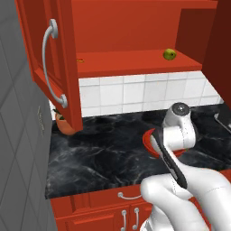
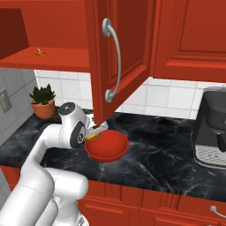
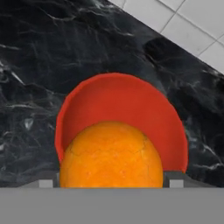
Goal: Open the cabinet. Pick the orange and pear from the cabinet and place them into the bowl. Then close the cabinet.
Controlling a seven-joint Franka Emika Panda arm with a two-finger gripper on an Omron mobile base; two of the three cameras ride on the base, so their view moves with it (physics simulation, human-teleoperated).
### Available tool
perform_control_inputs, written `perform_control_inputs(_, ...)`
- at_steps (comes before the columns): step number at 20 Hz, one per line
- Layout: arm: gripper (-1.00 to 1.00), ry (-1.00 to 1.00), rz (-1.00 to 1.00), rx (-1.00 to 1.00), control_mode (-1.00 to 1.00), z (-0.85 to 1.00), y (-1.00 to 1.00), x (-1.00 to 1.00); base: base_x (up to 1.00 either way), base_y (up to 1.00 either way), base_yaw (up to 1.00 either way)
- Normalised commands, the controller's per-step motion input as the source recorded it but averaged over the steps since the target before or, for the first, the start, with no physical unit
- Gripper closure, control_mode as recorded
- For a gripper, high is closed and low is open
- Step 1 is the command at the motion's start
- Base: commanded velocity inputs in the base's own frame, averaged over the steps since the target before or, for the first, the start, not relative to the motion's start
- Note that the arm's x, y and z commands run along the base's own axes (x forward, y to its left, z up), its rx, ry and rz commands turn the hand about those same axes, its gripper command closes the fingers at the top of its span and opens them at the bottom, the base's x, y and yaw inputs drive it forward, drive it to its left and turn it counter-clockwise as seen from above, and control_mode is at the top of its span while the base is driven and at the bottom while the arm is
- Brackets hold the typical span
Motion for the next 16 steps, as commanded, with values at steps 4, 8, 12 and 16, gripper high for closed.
perform_control_inputs(4, 1.00, -0.15, 0.00, 0.31, -1.00, -0.42, -0.35, 0.10, 0.00, 0.00, 0.00)
perform_control_inputs(8, 1.00, -0.17, 0.00, 0.32, -1.00, -0.23, -0.32, 0.00, 0.00, 0.00, 0.00)
perform_control_inputs(12, 1.00, -0.16, 0.00, 0.23, -1.00, -0.13, -0.14, 0.00, 0.00, 0.00, 0.00)
perform_control_inputs(16, 1.00, -0.15, 0.00, 0.24, -1.00, -0.06, -0.07, 0.00, 0.00, 0.00, 0.00)
